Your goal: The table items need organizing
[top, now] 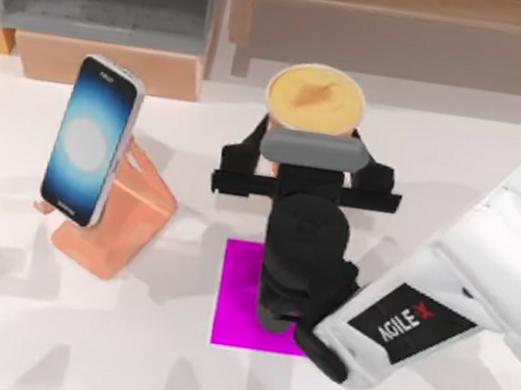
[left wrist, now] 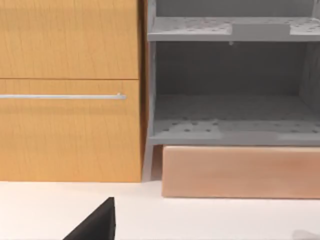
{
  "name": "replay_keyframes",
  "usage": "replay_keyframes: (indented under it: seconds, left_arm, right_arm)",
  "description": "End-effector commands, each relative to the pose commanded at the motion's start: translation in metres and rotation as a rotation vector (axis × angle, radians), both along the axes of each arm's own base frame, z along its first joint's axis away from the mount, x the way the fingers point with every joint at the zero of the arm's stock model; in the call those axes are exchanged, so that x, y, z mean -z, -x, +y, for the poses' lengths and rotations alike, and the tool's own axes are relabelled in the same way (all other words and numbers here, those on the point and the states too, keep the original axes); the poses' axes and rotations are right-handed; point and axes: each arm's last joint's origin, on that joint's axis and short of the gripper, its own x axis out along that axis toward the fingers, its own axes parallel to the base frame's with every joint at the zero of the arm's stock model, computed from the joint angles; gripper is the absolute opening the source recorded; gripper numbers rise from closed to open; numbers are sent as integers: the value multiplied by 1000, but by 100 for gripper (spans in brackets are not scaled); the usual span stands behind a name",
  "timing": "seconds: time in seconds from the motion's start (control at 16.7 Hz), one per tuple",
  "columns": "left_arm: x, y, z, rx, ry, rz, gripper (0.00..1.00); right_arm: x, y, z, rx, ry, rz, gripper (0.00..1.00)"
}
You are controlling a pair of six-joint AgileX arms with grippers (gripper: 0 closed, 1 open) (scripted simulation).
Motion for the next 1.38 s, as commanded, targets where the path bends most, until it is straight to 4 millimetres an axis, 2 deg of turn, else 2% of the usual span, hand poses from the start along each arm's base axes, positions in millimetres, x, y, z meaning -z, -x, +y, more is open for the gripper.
replay_keyframes:
  seconds: [0.24,0.36,0.54,0.72,1.02,1.38]
  left_arm:
    - [0,0,0,0,0,0,100]
    - [0,0,0,0,0,0,100]
    - [0,0,0,0,0,0,100]
    - [0,0,0,0,0,0,100]
    - [0,0,0,0,0,0,100]
    - [0,0,0,0,0,0,100]
  right_arm:
    - [0,0,1,-6,-3,-1,0]
    - [-6,0,8,-46,-12,-5,0]
    - [-21,-8,10,-120,-14,3,0]
    - [-45,-24,4,-195,-24,2,0]
    - [-83,-51,-14,-272,-26,-8,0]
    - [-122,-85,-54,-304,-5,-18,0]
